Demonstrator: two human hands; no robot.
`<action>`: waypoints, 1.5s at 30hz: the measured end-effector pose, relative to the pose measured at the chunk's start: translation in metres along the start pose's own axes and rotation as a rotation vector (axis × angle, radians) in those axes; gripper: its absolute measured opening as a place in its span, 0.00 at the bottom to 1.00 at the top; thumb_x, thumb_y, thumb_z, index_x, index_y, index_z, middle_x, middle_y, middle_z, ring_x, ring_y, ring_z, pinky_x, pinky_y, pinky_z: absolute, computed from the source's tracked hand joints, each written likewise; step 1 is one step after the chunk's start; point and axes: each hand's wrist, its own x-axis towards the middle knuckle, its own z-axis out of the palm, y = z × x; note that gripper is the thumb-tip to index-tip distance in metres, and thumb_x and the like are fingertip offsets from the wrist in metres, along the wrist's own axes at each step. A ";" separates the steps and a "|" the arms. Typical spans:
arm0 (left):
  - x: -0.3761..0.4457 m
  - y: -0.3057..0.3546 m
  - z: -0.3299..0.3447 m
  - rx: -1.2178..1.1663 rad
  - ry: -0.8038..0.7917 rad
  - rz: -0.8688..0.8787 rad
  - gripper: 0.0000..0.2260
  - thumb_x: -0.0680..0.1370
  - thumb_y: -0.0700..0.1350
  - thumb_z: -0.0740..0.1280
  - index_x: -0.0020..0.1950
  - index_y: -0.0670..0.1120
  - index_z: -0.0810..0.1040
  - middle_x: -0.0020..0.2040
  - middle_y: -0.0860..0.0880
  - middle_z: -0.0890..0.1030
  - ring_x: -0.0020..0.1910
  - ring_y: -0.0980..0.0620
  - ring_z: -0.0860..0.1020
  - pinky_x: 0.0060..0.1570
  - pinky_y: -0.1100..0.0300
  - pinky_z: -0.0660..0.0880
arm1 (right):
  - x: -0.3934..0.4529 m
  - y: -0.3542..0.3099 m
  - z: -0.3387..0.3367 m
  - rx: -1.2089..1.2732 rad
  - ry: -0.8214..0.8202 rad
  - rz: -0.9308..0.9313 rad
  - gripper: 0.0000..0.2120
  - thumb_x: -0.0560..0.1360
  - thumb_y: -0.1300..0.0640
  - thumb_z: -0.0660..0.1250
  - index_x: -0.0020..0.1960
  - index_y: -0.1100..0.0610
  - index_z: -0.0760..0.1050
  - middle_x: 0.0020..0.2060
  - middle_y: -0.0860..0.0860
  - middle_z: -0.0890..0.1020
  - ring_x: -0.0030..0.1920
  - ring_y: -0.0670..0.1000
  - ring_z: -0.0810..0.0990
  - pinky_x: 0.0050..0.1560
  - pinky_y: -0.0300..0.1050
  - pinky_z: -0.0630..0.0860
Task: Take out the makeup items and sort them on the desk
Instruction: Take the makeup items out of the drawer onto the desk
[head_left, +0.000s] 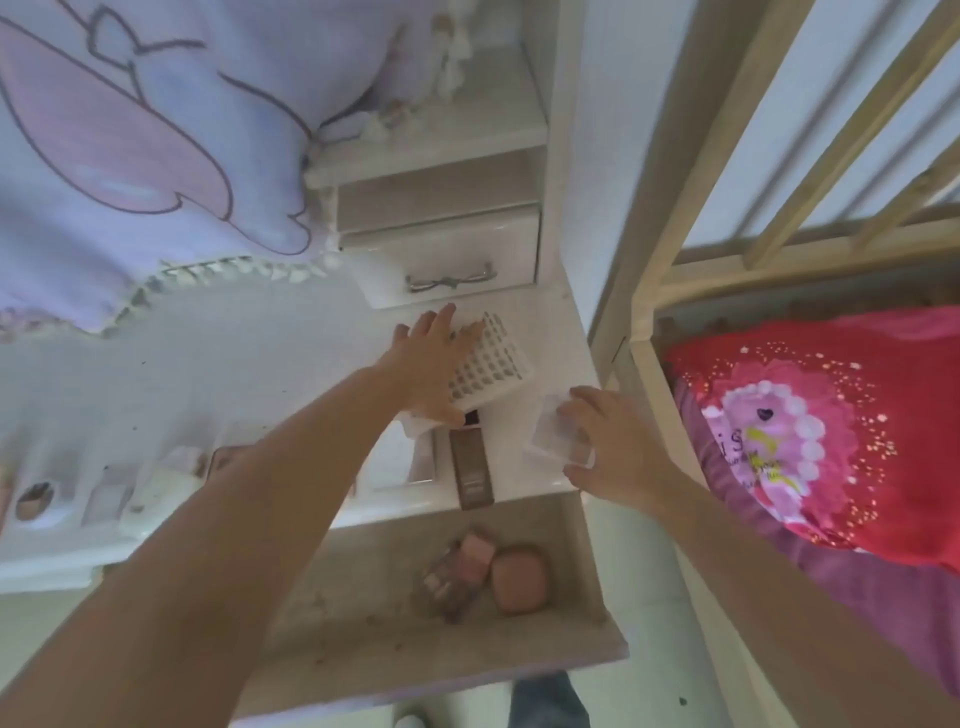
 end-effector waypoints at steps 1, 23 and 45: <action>0.009 0.001 -0.004 0.037 -0.020 0.015 0.51 0.66 0.56 0.72 0.76 0.49 0.40 0.76 0.41 0.41 0.75 0.41 0.45 0.73 0.43 0.49 | 0.003 0.006 0.002 0.009 -0.024 -0.019 0.28 0.49 0.54 0.68 0.48 0.64 0.78 0.48 0.66 0.80 0.45 0.67 0.81 0.45 0.59 0.77; 0.066 0.001 -0.002 -0.144 -0.097 0.077 0.42 0.73 0.40 0.68 0.76 0.52 0.43 0.77 0.47 0.40 0.76 0.47 0.42 0.73 0.52 0.48 | 0.018 0.028 0.030 0.186 -0.203 -0.246 0.24 0.58 0.62 0.70 0.53 0.65 0.78 0.61 0.72 0.71 0.64 0.68 0.63 0.57 0.68 0.62; -0.074 0.082 0.259 -0.401 -0.137 -0.381 0.34 0.77 0.52 0.63 0.73 0.37 0.50 0.70 0.37 0.58 0.67 0.40 0.62 0.62 0.51 0.65 | -0.064 -0.106 0.151 0.052 -0.581 0.832 0.26 0.76 0.50 0.60 0.69 0.59 0.56 0.65 0.63 0.63 0.63 0.63 0.69 0.59 0.51 0.70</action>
